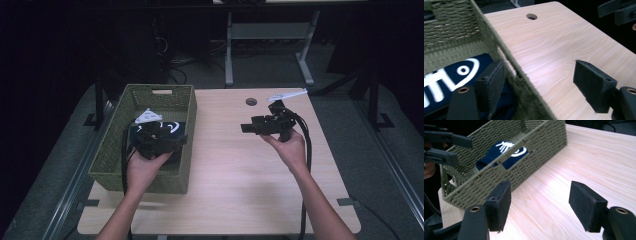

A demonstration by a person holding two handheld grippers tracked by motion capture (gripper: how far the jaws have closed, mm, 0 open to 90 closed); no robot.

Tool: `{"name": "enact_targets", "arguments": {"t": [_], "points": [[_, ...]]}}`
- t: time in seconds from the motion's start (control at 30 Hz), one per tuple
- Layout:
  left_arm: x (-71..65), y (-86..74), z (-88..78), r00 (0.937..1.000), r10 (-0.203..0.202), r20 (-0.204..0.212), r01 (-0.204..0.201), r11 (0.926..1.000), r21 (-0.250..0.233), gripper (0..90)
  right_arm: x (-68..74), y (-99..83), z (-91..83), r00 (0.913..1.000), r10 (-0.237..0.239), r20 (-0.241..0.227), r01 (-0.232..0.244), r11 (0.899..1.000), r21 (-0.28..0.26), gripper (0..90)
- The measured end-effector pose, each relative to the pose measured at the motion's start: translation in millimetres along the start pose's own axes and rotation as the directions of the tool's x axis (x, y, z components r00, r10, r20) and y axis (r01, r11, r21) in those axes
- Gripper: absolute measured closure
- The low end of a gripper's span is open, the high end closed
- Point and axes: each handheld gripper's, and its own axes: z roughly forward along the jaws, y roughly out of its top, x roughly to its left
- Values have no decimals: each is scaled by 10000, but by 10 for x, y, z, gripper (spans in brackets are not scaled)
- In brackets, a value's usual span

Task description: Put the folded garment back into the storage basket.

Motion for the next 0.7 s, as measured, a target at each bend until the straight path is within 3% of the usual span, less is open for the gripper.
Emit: {"name": "enact_targets", "arguments": {"t": [0.27,0.7], "points": [[-99,21,82,9998,142,171,-142,9999,-3,238,-111,-114,-140,9994,305,136,-303,9994,-145,328],[-310,14,221,9974,389,615,-390,9992,8,225,-194,-253,-342,9982,364,469,-355,9992,-199,329]]}}
